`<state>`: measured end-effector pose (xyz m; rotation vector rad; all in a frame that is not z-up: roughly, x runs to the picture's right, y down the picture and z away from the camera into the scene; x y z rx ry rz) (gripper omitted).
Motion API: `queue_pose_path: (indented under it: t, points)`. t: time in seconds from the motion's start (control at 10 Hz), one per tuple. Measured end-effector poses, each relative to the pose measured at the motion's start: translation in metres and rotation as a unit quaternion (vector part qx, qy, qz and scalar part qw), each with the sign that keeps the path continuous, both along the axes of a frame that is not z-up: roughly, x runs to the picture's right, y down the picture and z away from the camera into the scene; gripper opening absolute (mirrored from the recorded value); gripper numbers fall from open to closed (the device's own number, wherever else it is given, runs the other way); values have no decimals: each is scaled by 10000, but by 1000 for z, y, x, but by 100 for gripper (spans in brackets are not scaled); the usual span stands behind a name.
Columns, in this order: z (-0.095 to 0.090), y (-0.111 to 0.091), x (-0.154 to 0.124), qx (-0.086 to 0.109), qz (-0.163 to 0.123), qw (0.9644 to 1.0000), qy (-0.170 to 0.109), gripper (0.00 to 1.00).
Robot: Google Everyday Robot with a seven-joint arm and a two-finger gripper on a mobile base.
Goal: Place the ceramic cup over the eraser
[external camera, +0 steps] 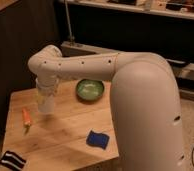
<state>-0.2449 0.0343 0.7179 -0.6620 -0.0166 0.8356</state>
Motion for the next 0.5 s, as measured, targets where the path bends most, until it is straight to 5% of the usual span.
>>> queue_pose_path:
  t: [0.2, 0.5]
  points:
    - [-28, 10, 2, 350, -285, 9988, -169, 0]
    - [-65, 49, 20, 789, -534, 9938, -576, 0]
